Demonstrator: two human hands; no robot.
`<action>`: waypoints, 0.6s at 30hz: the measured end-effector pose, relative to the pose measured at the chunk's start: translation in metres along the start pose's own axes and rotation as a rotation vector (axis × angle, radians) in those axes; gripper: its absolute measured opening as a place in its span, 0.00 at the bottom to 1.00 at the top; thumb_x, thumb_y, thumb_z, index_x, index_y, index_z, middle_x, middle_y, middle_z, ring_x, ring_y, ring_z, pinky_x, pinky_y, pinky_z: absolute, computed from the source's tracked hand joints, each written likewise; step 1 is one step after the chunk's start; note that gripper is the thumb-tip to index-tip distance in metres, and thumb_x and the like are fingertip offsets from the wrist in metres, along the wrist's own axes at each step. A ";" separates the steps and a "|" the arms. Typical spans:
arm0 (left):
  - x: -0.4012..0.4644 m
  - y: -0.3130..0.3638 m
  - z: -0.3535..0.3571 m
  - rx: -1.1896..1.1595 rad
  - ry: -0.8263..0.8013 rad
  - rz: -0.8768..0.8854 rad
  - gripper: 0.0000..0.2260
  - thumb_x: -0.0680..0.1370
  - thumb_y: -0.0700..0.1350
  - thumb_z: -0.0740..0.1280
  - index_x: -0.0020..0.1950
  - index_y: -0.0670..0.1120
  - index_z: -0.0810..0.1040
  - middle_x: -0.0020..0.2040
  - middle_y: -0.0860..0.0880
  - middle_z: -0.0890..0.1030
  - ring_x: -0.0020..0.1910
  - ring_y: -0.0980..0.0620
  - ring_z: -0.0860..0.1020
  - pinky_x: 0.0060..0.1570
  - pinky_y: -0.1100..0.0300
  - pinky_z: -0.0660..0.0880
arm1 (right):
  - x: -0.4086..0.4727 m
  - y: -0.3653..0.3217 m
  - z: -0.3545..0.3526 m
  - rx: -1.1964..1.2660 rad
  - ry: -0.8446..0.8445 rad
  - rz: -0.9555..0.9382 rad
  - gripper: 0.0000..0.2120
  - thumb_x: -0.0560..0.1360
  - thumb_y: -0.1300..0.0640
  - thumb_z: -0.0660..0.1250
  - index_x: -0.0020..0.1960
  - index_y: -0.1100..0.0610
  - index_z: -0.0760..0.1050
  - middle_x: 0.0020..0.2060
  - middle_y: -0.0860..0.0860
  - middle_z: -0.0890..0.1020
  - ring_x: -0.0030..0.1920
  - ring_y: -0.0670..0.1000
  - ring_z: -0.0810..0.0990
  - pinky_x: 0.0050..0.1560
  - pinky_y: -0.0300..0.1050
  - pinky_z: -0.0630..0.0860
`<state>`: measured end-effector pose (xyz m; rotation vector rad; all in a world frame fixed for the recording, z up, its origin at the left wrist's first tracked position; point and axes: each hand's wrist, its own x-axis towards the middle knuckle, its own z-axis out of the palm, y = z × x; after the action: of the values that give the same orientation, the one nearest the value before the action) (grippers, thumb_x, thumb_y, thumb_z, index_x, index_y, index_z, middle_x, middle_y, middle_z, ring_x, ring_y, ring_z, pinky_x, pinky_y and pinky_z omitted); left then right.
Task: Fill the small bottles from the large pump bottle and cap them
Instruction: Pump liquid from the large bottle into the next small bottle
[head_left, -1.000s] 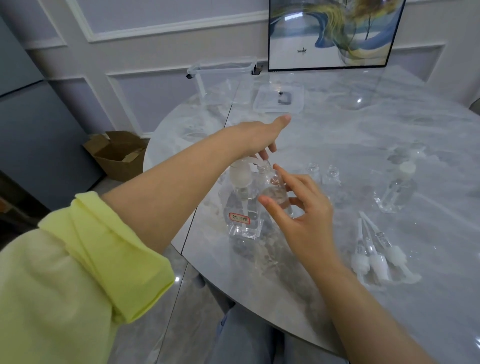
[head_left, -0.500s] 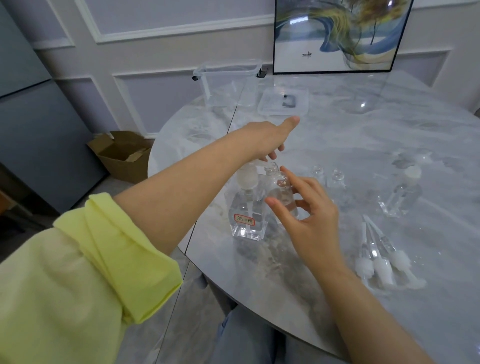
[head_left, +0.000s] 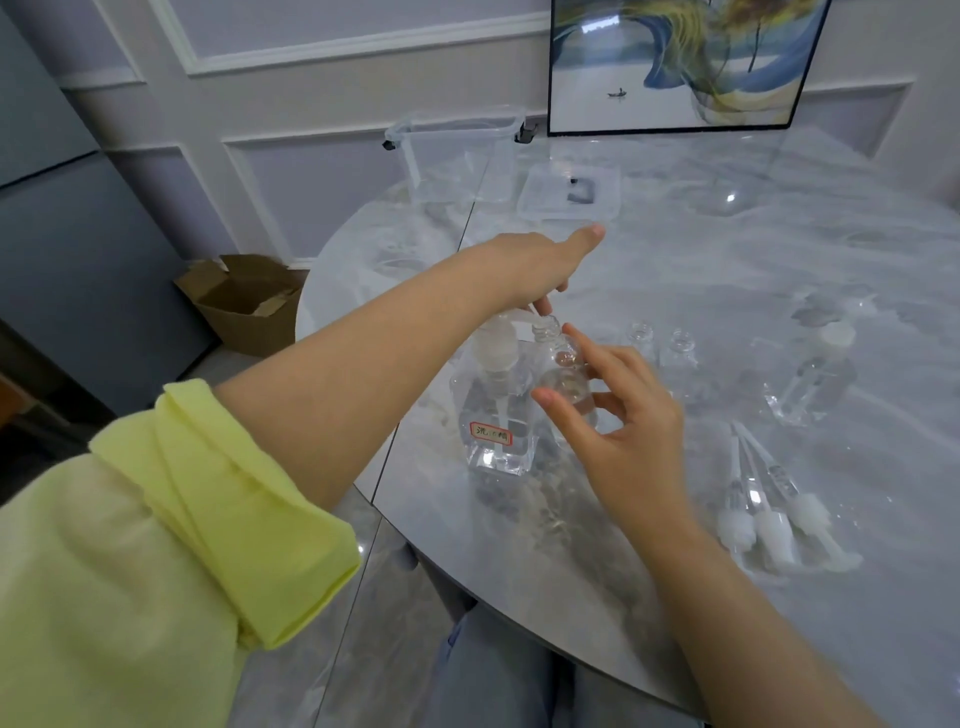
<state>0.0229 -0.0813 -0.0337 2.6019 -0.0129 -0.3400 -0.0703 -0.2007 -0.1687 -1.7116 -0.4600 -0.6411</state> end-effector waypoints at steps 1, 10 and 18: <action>0.000 -0.001 0.001 0.005 -0.006 -0.010 0.34 0.81 0.70 0.45 0.61 0.49 0.80 0.50 0.49 0.85 0.56 0.47 0.81 0.66 0.48 0.70 | 0.000 0.000 0.000 0.001 0.000 0.002 0.27 0.73 0.46 0.73 0.70 0.55 0.76 0.52 0.46 0.79 0.52 0.44 0.80 0.51 0.31 0.78; 0.000 0.000 0.000 -0.015 -0.025 -0.008 0.34 0.81 0.70 0.45 0.62 0.49 0.80 0.51 0.49 0.85 0.55 0.47 0.81 0.67 0.47 0.70 | 0.000 -0.002 -0.001 0.016 -0.007 0.013 0.28 0.73 0.46 0.73 0.71 0.55 0.76 0.52 0.49 0.80 0.52 0.47 0.81 0.51 0.33 0.79; 0.002 -0.002 -0.001 -0.041 -0.008 0.001 0.33 0.81 0.70 0.45 0.61 0.49 0.81 0.51 0.49 0.85 0.53 0.49 0.82 0.66 0.46 0.71 | 0.000 -0.003 -0.001 0.014 -0.001 0.010 0.27 0.73 0.48 0.74 0.70 0.54 0.76 0.52 0.47 0.80 0.52 0.46 0.80 0.51 0.32 0.78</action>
<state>0.0245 -0.0795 -0.0341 2.5600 -0.0100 -0.3462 -0.0721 -0.2010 -0.1665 -1.7003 -0.4555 -0.6285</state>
